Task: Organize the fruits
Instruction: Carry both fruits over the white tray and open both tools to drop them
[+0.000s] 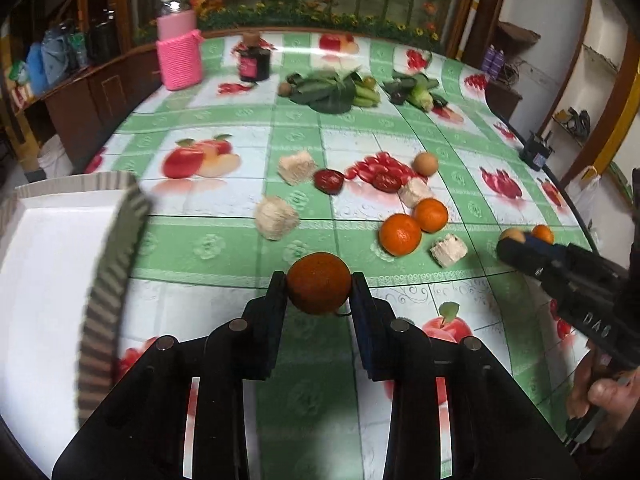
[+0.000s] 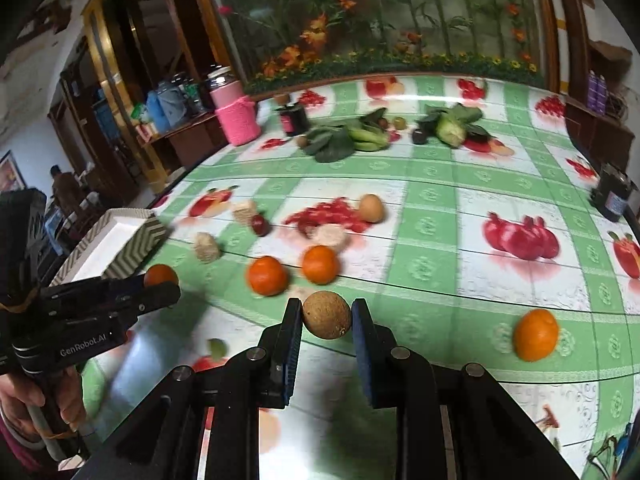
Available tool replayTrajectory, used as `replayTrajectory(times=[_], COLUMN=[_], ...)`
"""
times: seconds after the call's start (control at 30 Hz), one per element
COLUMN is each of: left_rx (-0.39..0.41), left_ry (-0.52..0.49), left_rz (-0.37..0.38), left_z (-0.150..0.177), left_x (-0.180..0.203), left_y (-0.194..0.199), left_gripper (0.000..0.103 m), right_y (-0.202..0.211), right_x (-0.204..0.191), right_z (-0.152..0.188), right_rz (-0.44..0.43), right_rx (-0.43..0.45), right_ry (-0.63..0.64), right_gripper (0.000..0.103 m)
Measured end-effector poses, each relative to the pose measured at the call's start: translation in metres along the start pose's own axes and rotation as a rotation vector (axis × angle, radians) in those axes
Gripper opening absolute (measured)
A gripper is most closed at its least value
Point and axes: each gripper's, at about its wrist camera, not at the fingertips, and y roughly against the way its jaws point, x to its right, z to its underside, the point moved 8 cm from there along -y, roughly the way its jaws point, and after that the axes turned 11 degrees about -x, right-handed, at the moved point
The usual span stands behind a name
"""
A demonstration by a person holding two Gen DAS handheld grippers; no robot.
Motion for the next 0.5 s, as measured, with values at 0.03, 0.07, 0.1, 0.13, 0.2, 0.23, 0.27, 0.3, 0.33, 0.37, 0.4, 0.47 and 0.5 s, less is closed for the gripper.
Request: replayTrajectory(times=[0.03, 0.07, 0.1, 0.13, 0.2, 0.23, 0.27, 0.3, 0.33, 0.37, 0.4, 0.47, 0.5], left_rx=[0.005, 0.013, 0.019, 0.022, 0.032, 0.035, 0.040, 0.048, 0.054, 0.058, 0.059, 0.055, 0.049], left_ry=[0.006, 0.015, 0.022, 0.029, 0.049, 0.056, 0.062, 0.070, 0.077, 0.083, 0.090, 0.110, 0.122], left_rz=[-0.007, -0.014, -0.022, -0.034, -0.049, -0.057, -0.070, -0.086, -0.104, -0.125, -0.144, -0.174, -0.183], left_z=[0.001, 0.001, 0.002, 0.004, 0.006, 0.008, 0.009, 0.010, 0.012, 0.013, 0.015, 0.020, 0.022], left_x=[-0.003, -0.008, -0.014, -0.021, -0.034, -0.040, -0.049, -0.057, -0.065, -0.074, -0.083, -0.101, -0.110], left_y=[0.005, 0.012, 0.019, 0.026, 0.038, 0.044, 0.051, 0.057, 0.063, 0.068, 0.071, 0.075, 0.075], left_gripper=[0.031, 0.031, 0.031, 0.031, 0.031, 0.031, 0.031, 0.031, 0.031, 0.031, 0.031, 0.031, 0.031], right_y=[0.000, 0.000, 0.000, 0.000, -0.002, -0.003, -0.004, -0.005, -0.007, -0.010, -0.012, -0.016, -0.018], right_x=[-0.006, -0.012, -0.021, -0.026, -0.040, -0.047, -0.055, -0.061, -0.069, -0.078, -0.085, -0.104, -0.111], right_z=[0.000, -0.001, -0.002, -0.004, -0.007, -0.009, -0.012, -0.014, -0.016, -0.019, -0.021, -0.027, -0.029], right_rz=[-0.008, -0.018, -0.031, -0.039, -0.061, -0.076, -0.091, -0.101, -0.113, -0.123, -0.131, -0.162, -0.173], right_rx=[-0.001, -0.002, -0.001, -0.002, -0.003, -0.004, -0.006, -0.008, -0.011, -0.015, -0.018, -0.027, -0.030], right_ry=[0.008, 0.017, 0.030, 0.038, 0.053, 0.060, 0.069, 0.077, 0.090, 0.104, 0.115, 0.141, 0.151], right_gripper=[0.025, 0.025, 0.025, 0.025, 0.024, 0.025, 0.024, 0.024, 0.024, 0.024, 0.024, 0.024, 0.024])
